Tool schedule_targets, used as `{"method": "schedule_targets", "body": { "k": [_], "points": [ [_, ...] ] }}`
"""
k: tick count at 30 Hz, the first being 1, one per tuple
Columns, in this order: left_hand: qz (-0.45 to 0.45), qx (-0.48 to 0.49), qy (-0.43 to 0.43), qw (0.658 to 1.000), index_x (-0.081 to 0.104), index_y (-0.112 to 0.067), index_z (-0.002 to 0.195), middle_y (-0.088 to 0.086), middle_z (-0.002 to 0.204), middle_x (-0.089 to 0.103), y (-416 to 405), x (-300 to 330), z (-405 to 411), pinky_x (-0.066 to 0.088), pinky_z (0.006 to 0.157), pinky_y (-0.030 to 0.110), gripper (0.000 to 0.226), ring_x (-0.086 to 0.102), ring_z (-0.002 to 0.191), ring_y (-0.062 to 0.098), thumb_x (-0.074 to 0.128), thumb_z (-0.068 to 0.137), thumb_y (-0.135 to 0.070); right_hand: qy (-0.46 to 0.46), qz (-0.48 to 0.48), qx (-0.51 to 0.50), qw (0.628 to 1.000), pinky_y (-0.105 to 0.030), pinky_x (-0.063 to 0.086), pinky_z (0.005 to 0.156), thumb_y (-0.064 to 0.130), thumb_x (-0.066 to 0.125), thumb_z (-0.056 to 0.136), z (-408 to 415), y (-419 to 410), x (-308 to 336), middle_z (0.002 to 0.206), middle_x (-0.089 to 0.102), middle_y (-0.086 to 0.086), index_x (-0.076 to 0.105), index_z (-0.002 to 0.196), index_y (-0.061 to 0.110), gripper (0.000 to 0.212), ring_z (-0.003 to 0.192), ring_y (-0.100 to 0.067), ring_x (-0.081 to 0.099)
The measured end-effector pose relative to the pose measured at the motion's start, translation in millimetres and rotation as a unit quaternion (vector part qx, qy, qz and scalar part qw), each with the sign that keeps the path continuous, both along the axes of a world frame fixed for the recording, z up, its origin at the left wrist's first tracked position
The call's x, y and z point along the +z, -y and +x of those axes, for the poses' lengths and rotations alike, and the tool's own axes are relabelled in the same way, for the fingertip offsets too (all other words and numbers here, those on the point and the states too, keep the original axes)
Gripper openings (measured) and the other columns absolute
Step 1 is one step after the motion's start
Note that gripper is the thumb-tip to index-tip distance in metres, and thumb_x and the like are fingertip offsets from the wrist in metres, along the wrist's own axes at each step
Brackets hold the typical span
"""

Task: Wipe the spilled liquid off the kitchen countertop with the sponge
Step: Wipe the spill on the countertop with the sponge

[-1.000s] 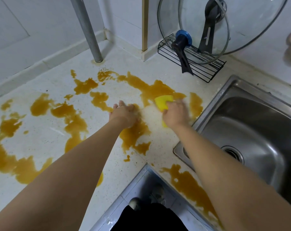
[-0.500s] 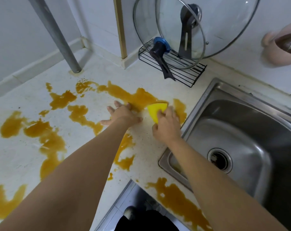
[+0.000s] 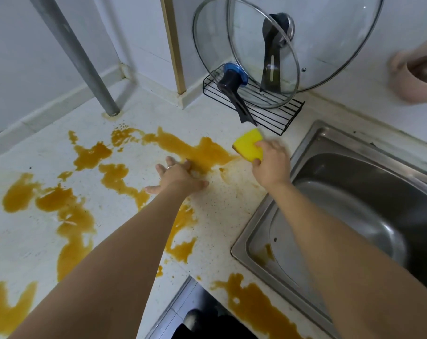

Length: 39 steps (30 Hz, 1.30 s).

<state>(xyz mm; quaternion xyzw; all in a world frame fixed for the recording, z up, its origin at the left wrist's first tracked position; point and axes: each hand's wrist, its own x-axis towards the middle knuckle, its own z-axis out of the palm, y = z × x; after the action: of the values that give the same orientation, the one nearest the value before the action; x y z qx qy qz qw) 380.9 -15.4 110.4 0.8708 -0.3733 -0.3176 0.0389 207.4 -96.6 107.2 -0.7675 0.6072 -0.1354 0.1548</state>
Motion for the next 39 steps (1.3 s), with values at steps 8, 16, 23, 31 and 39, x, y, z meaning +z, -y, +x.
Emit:
{"method": "schedule_targets", "body": {
  "k": [8, 16, 23, 31, 39],
  "points": [
    [0.005, 0.001, 0.007, 1.0, 0.025, -0.041, 0.146, -0.003, 0.157, -0.003, 1, 2, -2, 0.008, 0.105, 0.073, 0.086, -0.005, 0.146, 0.025, 0.072, 0.075, -0.052, 0.036, 0.033, 0.119, 0.992, -0.03, 0.033, 0.084, 0.01, 0.056, 0.077, 22, -50, -9, 0.107, 0.058, -0.001, 0.062, 0.098, 0.017, 0.024, 0.102, -0.022, 0.051],
    [0.015, -0.005, 0.004, 1.0, 0.015, -0.038, 0.149, 0.0, 0.158, -0.011, 0, 5, -3, 0.006, 0.106, 0.071, 0.087, -0.009, 0.146, 0.025, 0.066, 0.08, -0.051, -0.016, 0.071, 0.047, 0.996, -0.035, 0.04, 0.09, 0.013, 0.056, 0.084, 8, -21, -5, 0.123, 0.052, -0.004, 0.058, 0.119, 0.021, 0.036, 0.113, -0.026, 0.047],
    [0.014, 0.0, 0.004, 1.0, 0.012, -0.035, 0.15, 0.002, 0.158, -0.01, -3, 7, -4, 0.007, 0.108, 0.07, 0.089, 0.0, 0.147, 0.028, 0.066, 0.081, -0.05, 0.009, 0.025, 0.05, 0.998, -0.035, 0.036, 0.093, 0.014, 0.055, 0.084, 0, -28, -8, 0.121, 0.051, -0.005, 0.058, 0.116, 0.021, 0.032, 0.113, -0.025, 0.047],
    [0.005, -0.007, 0.012, 1.0, 0.019, -0.039, 0.148, -0.001, 0.158, -0.008, -2, 2, -3, 0.007, 0.106, 0.072, 0.083, -0.007, 0.147, 0.026, 0.068, 0.081, -0.045, 0.051, 0.072, 0.112, 0.99, -0.031, 0.039, 0.085, 0.019, 0.062, 0.079, 17, -63, -8, 0.11, 0.054, -0.004, 0.06, 0.101, 0.017, 0.022, 0.103, -0.022, 0.049],
    [0.015, -0.024, 0.027, 0.999, 0.017, -0.039, 0.149, -0.004, 0.158, -0.01, 0, -5, 0, 0.009, 0.104, 0.074, 0.085, -0.012, 0.146, 0.026, 0.065, 0.08, -0.053, 0.047, 0.093, 0.118, 0.987, -0.028, 0.039, 0.073, 0.014, 0.063, 0.078, 18, -74, -10, 0.103, 0.054, -0.006, 0.059, 0.095, 0.01, 0.018, 0.097, -0.023, 0.051]
  ]
}}
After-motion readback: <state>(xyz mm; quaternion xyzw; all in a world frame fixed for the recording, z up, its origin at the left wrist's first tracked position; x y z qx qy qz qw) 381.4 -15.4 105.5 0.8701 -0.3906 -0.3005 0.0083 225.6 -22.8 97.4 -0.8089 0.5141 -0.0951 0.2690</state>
